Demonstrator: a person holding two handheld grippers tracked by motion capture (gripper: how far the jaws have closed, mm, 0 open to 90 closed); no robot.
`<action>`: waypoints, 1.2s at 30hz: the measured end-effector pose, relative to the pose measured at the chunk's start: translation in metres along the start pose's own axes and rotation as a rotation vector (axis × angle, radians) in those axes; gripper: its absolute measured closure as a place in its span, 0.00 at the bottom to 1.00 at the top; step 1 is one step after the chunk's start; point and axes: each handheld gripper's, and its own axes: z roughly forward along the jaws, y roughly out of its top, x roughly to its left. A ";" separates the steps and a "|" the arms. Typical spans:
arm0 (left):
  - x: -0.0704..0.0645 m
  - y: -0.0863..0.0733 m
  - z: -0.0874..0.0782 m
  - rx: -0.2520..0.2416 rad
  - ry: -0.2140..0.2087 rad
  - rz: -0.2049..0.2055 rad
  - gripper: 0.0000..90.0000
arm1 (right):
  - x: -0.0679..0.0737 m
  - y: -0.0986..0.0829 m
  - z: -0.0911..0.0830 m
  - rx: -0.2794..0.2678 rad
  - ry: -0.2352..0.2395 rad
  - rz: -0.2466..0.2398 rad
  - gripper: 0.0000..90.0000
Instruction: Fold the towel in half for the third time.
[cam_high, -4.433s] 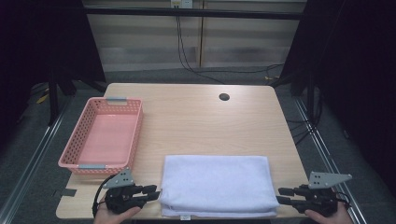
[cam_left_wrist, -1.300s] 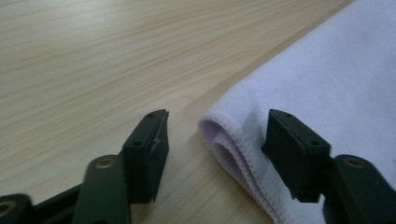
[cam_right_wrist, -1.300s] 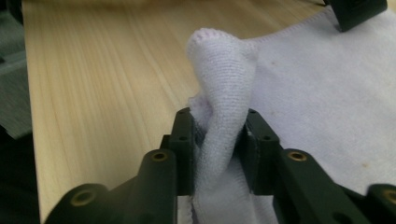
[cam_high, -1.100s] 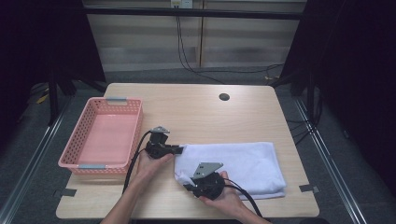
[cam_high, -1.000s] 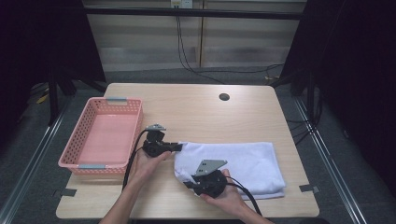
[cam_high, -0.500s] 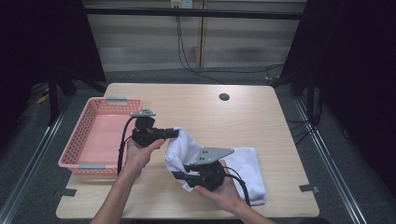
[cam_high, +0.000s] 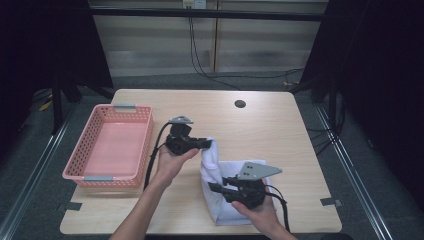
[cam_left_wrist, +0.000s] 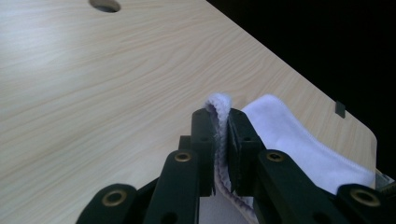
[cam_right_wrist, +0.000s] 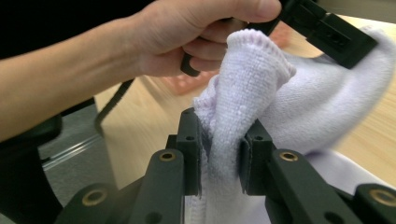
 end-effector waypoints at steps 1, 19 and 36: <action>0.000 0.000 0.000 0.000 0.000 0.000 0.92 | 0.000 0.000 0.000 0.000 0.000 0.000 0.82; -0.047 -0.001 0.114 0.063 -0.151 0.026 0.62 | -0.040 -0.080 -0.104 0.123 -0.228 0.146 0.58; -0.085 -0.073 0.028 0.157 -0.204 0.184 0.64 | -0.135 -0.021 -0.042 0.182 -0.329 0.093 0.39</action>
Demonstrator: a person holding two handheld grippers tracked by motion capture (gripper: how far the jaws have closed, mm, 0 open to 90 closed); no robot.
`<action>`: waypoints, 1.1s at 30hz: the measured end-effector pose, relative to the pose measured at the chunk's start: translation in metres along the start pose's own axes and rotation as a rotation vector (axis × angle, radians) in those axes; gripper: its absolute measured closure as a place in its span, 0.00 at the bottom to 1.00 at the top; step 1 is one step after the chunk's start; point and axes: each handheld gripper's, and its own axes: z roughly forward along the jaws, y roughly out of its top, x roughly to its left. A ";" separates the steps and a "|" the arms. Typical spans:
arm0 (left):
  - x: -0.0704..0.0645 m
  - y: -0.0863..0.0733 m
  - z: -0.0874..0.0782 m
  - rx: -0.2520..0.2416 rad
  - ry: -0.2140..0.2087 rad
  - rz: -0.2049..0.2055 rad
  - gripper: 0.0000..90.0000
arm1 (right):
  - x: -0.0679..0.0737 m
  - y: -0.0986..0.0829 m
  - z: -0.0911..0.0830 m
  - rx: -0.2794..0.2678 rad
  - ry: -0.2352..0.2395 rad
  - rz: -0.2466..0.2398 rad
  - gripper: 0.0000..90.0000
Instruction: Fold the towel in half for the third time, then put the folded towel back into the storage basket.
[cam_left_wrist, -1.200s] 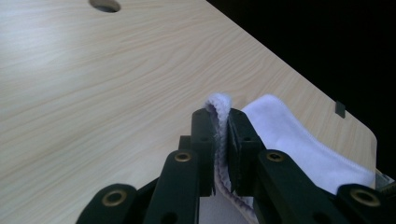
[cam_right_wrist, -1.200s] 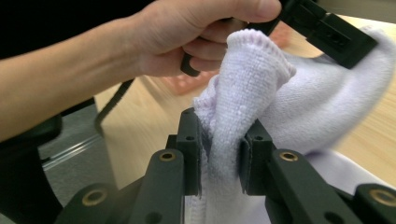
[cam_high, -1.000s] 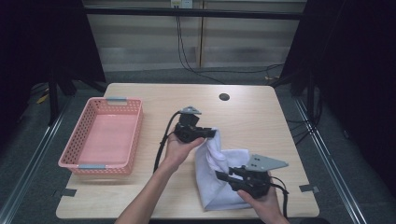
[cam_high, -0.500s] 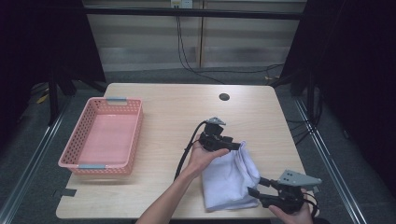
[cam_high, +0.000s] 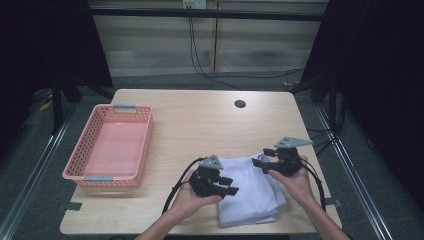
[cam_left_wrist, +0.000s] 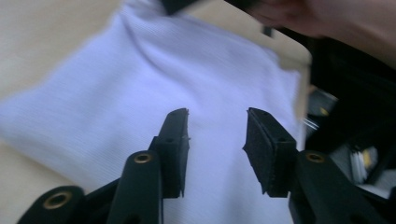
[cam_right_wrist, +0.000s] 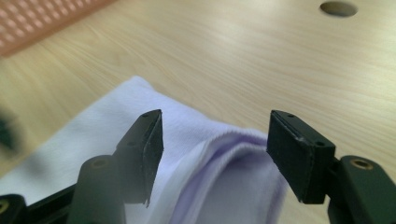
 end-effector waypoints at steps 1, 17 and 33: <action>-0.003 -0.007 0.003 0.014 -0.010 0.008 0.63 | 0.000 0.002 0.007 0.023 -0.031 -0.012 0.38; -0.004 -0.029 -0.001 0.061 0.069 -0.013 0.47 | -0.028 -0.037 0.006 0.133 -0.073 0.025 0.41; -0.013 -0.057 0.004 0.129 0.046 -0.036 0.28 | -0.042 -0.021 0.039 0.150 0.123 0.031 0.22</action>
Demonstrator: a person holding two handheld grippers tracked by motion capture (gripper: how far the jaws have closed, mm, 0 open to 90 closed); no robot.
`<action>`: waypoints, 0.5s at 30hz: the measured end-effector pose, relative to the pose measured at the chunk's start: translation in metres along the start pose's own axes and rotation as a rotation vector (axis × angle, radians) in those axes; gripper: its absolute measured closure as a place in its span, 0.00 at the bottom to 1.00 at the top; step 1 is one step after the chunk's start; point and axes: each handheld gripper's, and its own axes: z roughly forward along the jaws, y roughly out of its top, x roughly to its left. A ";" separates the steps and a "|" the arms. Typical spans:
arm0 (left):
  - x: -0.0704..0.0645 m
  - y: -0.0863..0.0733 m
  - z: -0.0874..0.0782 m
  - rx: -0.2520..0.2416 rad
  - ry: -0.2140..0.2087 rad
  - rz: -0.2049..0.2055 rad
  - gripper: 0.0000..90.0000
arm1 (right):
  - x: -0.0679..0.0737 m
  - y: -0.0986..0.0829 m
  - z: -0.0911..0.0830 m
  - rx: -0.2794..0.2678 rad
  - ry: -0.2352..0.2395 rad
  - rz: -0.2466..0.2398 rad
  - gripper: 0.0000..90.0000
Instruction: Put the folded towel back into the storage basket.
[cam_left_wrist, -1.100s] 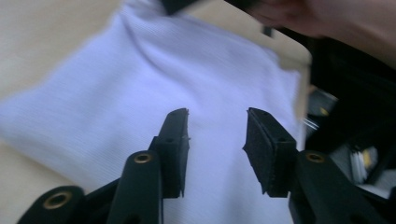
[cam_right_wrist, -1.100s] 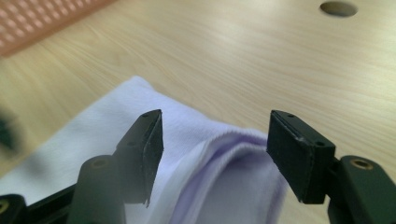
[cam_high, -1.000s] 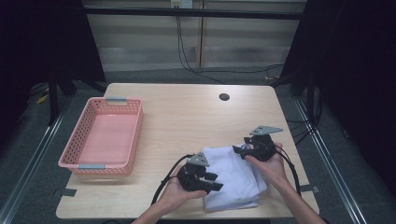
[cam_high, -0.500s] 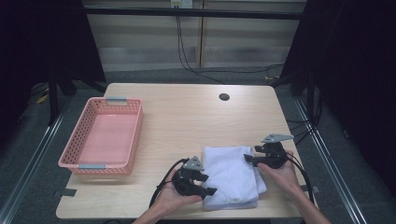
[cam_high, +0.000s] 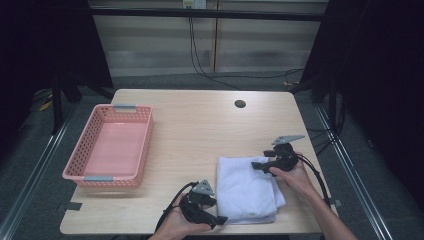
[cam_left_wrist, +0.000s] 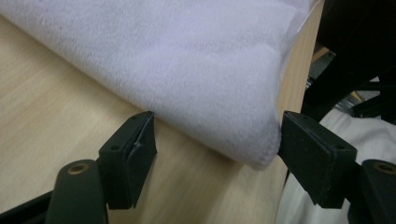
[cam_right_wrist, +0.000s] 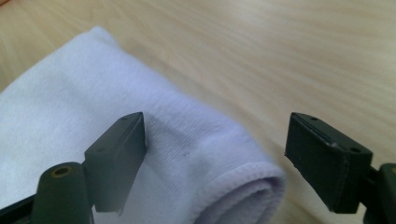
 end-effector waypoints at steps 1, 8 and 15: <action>-0.002 0.001 0.002 -0.009 0.009 0.013 0.27 | 0.001 -0.002 0.002 0.017 -0.002 0.002 0.21; -0.007 0.005 0.009 -0.001 0.020 0.029 0.23 | -0.001 -0.007 0.006 0.021 0.028 -0.006 0.21; -0.012 0.006 0.007 0.040 0.120 0.088 0.50 | 0.005 -0.008 0.004 0.046 0.038 -0.024 0.31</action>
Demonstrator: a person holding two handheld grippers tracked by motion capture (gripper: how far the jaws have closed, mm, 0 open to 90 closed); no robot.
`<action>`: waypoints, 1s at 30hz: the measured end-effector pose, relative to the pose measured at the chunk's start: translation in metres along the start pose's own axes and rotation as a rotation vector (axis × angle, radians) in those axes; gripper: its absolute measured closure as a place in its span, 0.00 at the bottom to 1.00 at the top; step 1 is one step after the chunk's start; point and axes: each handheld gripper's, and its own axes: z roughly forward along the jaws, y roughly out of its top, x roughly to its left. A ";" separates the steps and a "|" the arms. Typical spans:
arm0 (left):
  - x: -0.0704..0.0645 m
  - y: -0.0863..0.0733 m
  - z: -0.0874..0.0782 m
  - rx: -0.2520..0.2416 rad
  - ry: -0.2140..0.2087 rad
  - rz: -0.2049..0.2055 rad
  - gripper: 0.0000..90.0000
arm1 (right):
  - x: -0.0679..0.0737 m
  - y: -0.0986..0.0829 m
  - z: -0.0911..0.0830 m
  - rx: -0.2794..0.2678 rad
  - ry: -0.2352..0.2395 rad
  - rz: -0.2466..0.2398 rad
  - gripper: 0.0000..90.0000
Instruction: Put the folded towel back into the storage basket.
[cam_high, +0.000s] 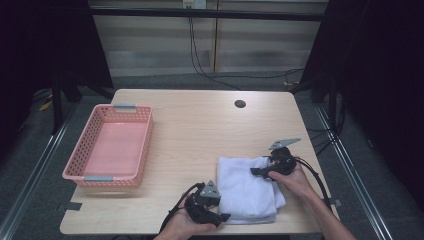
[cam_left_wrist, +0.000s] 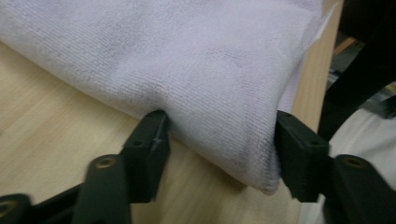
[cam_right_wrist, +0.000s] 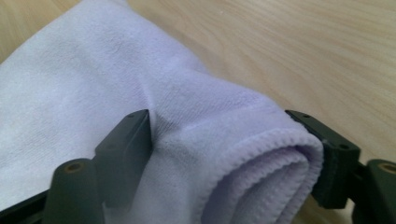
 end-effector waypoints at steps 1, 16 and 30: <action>-0.002 0.000 0.000 0.003 0.002 0.022 0.51 | 0.001 0.000 -0.001 0.006 0.006 0.000 0.38; 0.005 -0.002 -0.003 0.009 -0.048 -0.016 0.81 | 0.007 -0.001 -0.003 0.012 0.074 0.028 0.76; 0.015 0.001 -0.020 -0.051 -0.092 -0.084 0.82 | 0.005 0.008 -0.014 -0.046 0.123 0.079 0.79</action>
